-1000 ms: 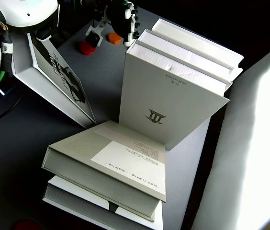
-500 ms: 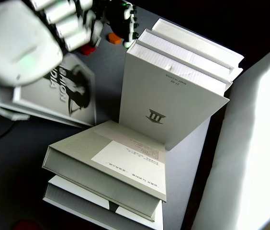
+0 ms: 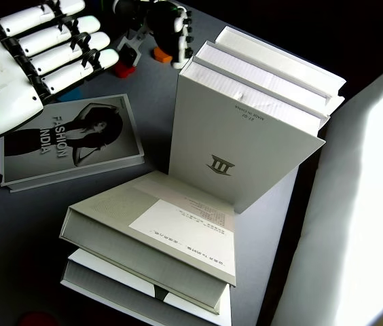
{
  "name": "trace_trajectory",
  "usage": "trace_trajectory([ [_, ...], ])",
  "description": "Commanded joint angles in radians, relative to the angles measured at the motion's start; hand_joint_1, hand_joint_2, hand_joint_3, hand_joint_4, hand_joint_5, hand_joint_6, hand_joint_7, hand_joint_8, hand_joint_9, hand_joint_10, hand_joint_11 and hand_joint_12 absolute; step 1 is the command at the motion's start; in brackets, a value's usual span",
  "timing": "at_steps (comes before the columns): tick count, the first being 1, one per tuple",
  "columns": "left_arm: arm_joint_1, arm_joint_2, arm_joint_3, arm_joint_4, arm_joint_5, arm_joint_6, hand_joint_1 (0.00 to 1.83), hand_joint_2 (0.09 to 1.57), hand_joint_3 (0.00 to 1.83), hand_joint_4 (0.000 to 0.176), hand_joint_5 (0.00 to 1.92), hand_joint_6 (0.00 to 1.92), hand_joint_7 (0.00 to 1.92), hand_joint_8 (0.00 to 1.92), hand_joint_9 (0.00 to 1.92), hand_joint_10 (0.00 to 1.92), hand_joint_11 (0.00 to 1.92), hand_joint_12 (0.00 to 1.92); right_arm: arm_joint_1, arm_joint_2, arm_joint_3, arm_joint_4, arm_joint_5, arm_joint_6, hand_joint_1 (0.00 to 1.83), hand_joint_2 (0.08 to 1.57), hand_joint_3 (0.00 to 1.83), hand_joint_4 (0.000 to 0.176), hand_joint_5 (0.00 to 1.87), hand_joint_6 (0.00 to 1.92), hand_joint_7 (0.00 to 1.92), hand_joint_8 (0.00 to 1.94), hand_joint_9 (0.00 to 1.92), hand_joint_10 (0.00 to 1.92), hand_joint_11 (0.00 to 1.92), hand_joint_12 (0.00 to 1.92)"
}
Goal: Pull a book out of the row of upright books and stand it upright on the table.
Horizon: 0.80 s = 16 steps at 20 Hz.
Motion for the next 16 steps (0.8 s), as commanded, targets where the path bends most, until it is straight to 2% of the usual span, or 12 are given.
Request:
trace_trajectory([
  [1,-0.003,0.0,0.002,-0.019,-0.116,-0.011,0.97,0.82,0.0,0.064,0.56,0.01,0.48,0.0,0.49,0.02,0.0,1.53,0.011,0.001,-0.006,0.085,0.086,0.003,0.92,0.78,0.0,0.155,0.0,0.0,0.0,0.0,0.0,0.0,0.0,0.0],
  [4,-0.004,-0.001,0.003,-0.019,-0.117,-0.011,0.98,0.82,0.0,0.06,0.56,0.0,0.48,0.0,0.48,0.01,0.0,1.51,0.011,0.001,-0.005,0.094,0.086,-0.004,0.84,0.76,0.0,0.151,0.0,0.0,0.0,0.0,0.0,0.0,0.0,0.0],
  [5,-0.005,-0.002,0.004,-0.019,-0.117,-0.011,0.97,0.81,0.0,0.061,0.56,0.0,0.46,0.0,0.48,0.01,0.0,1.51,0.011,0.001,-0.004,0.101,0.086,-0.008,0.78,0.76,0.0,0.114,0.0,0.0,0.0,0.0,0.0,0.0,0.01,0.01],
  [7,-0.014,-0.003,0.008,-0.014,-0.113,-0.011,0.96,0.81,0.0,0.056,0.53,0.0,0.42,0.0,0.47,0.01,0.0,1.52,0.011,0.0,-0.002,0.126,0.089,-0.031,0.69,0.76,0.0,0.101,0.0,0.0,0.0,0.0,0.0,0.0,0.08,0.04],
  [8,-0.019,-0.002,0.01,-0.011,-0.112,-0.011,0.96,0.82,0.0,0.054,0.52,0.0,0.41,0.0,0.46,0.0,0.0,1.52,0.011,0.0,0.0,0.139,0.089,-0.044,0.67,0.76,0.0,0.068,0.0,0.0,0.0,0.0,0.0,0.0,0.02,0.41],
  [9,-0.021,-0.002,0.012,-0.009,-0.111,-0.011,0.96,0.81,0.0,0.063,0.51,0.0,0.4,0.0,0.45,0.0,0.0,1.54,0.01,-0.002,0.002,0.157,0.089,-0.062,0.67,0.76,0.0,0.084,0.0,0.0,0.0,0.0,0.0,0.0,0.0,0.43],
  [10,-0.024,-0.002,0.013,-0.007,-0.11,-0.011,0.97,0.81,0.0,0.07,0.5,0.0,0.4,0.0,0.45,0.0,0.0,1.58,0.007,-0.002,0.005,0.18,0.089,-0.082,0.69,0.73,0.0,0.081,0.0,0.0,0.0,0.0,0.0,0.0,0.0,0.72],
  [11,-0.025,-0.001,0.013,-0.006,-0.11,-0.011,0.97,0.81,0.0,0.085,0.46,0.0,0.39,0.0,0.44,0.0,0.0,1.57,0.001,-0.002,0.007,0.197,0.089,-0.093,0.5,0.81,0.01,0.059,0.0,0.0,0.0,0.0,0.0,0.0,0.0,0.91],
  [13,-0.028,-0.001,0.018,-0.002,-0.108,-0.011,0.97,0.81,0.0,0.085,0.43,0.0,0.37,0.0,0.43,0.0,0.0,1.57,-0.025,0.001,0.01,0.262,0.101,-0.131,0.46,0.84,0.01,0.081,0.0,0.0,0.0,0.0,0.03,0.01,0.0,1.09],
  [14,-0.033,0.0,0.023,0.005,-0.101,-0.011,0.95,0.8,0.0,0.059,0.42,0.0,0.37,0.0,0.44,0.01,0.01,1.57,-0.043,0.002,0.01,0.297,0.115,-0.152,0.66,0.83,0.0,0.121,0.0,0.0,0.0,0.0,0.0,0.0,0.0,0.95],
  [15,-0.039,0.002,0.024,0.013,-0.097,-0.011,0.93,0.82,0.0,0.055,0.38,0.0,0.34,0.0,0.41,0.0,0.0,1.55,-0.058,0.003,0.009,0.324,0.126,-0.166,0.68,0.83,0.0,0.124,0.0,0.0,0.0,0.0,0.0,0.0,0.0,0.92],
  [16,-0.045,0.005,0.024,0.02,-0.095,-0.011,0.95,0.82,0.0,0.045,0.4,0.01,0.35,0.01,0.42,0.01,0.0,1.58,-0.073,0.001,0.007,0.346,0.136,-0.178,0.68,0.86,0.0,0.095,0.0,0.0,0.0,0.0,0.0,0.0,0.0,1.04],
])
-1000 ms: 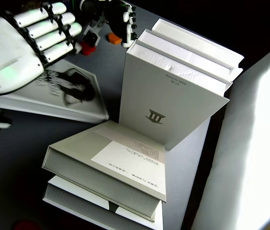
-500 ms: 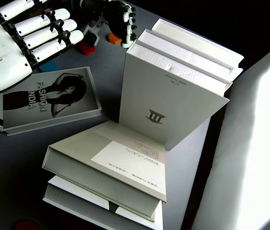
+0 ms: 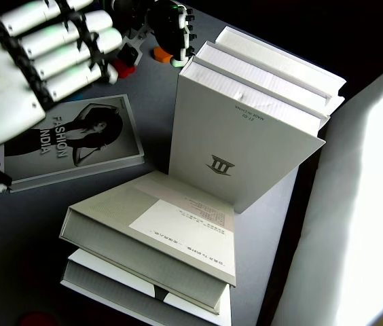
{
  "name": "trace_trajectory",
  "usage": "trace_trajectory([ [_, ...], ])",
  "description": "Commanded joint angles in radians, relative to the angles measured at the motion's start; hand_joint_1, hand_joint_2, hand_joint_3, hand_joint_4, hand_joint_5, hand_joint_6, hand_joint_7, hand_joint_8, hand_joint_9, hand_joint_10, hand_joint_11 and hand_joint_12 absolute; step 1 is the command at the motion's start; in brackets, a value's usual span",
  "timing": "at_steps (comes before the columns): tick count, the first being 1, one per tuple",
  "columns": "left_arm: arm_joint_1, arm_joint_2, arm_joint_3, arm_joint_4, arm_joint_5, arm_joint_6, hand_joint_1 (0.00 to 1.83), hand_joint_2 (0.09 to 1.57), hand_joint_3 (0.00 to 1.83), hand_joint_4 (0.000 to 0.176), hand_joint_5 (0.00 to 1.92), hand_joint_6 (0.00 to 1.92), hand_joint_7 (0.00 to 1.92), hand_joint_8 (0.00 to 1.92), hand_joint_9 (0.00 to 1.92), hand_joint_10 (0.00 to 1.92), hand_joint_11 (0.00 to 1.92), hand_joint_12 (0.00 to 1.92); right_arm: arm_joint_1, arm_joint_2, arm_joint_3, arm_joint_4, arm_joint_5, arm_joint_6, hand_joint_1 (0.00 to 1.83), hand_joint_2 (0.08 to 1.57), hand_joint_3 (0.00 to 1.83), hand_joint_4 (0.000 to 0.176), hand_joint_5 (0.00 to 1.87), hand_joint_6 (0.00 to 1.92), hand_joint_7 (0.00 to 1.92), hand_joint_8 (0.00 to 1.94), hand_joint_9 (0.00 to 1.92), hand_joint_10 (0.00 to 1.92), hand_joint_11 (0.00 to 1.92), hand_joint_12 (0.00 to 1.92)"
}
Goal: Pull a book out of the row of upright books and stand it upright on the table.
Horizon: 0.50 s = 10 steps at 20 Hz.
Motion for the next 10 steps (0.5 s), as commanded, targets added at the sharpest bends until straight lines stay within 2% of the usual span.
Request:
trace_trajectory([
  [1,-0.012,0.006,0.003,-0.005,-0.104,-0.011,0.93,0.82,0.0,0.045,0.41,0.01,0.37,0.01,0.43,0.01,0.01,1.59,0.003,-0.004,-0.005,0.081,0.12,-0.002,0.66,0.88,0.0,0.084,0.0,0.0,0.0,0.0,0.01,0.0,0.0,0.98],
  [2,-0.014,0.006,0.005,0.0,-0.099,-0.011,0.91,0.82,0.0,0.042,0.41,0.01,0.37,0.01,0.43,0.01,0.01,1.58,-0.006,-0.009,-0.006,0.097,0.128,-0.007,0.72,0.86,0.0,0.1,0.0,0.0,0.0,0.0,0.04,0.01,0.0,1.1],
  [3,-0.014,0.005,0.006,0.003,-0.096,-0.011,0.91,0.83,0.0,0.034,0.4,0.0,0.38,0.01,0.43,0.01,0.01,1.58,-0.01,-0.015,-0.005,0.106,0.132,-0.008,0.71,0.86,0.0,0.089,0.0,0.0,0.0,0.0,0.03,0.01,0.0,1.19],
  [4,-0.014,0.005,0.005,0.006,-0.096,-0.011,0.92,0.83,0.0,0.02,0.41,0.0,0.41,0.01,0.45,0.01,0.02,1.57,-0.011,-0.019,-0.005,0.108,0.133,-0.009,0.71,0.85,0.0,0.055,0.0,0.0,0.0,0.0,0.01,0.0,0.0,0.74],
  [5,-0.013,0.005,0.004,0.008,-0.097,-0.011,0.93,0.84,0.01,0.016,0.4,0.0,0.41,0.01,0.45,0.01,0.0,1.56,-0.012,-0.022,-0.006,0.11,0.135,-0.011,0.68,0.87,0.0,0.045,0.0,0.0,0.0,0.0,0.0,0.0,0.0,0.42],
  [6,-0.013,0.004,0.004,0.008,-0.097,-0.011,0.92,0.84,0.01,0.014,0.39,0.0,0.37,0.0,0.44,0.01,0.0,1.57,-0.014,-0.022,-0.007,0.115,0.137,-0.017,0.68,0.86,0.0,0.051,0.0,0.0,0.0,0.0,0.0,0.0,0.0,0.35],
  [7,-0.014,0.004,0.005,0.009,-0.095,-0.011,0.92,0.84,0.01,0.019,0.38,0.0,0.34,0.0,0.43,0.0,0.0,1.57,-0.018,-0.022,-0.009,0.123,0.14,-0.021,0.73,0.87,0.0,0.039,0.0,0.0,0.0,0.0,0.0,0.0,0.0,0.31],
  [8,-0.014,0.003,0.005,0.011,-0.093,-0.011,0.91,0.84,0.0,0.019,0.37,0.0,0.33,0.0,0.42,0.0,0.0,1.58,-0.021,-0.022,-0.01,0.129,0.146,-0.022,0.71,0.88,0.01,0.055,0.0,0.0,0.0,0.0,0.0,0.0,0.0,0.3],
  [9,-0.014,0.003,0.006,0.011,-0.092,-0.011,0.89,0.84,0.0,0.02,0.36,0.0,0.32,0.0,0.41,0.0,0.0,1.57,-0.024,-0.023,-0.011,0.134,0.149,-0.024,0.73,0.87,0.0,0.063,0.0,0.0,0.0,0.0,0.0,0.0,0.0,0.27],
  [10,-0.014,0.003,0.006,0.011,-0.092,-0.011,0.89,0.85,0.01,0.018,0.35,0.0,0.31,0.0,0.41,0.0,0.0,1.57,-0.025,-0.025,-0.011,0.136,0.149,-0.026,0.74,0.86,0.0,0.064,0.0,0.0,0.0,0.0,0.0,0.0,0.0,0.25],
])
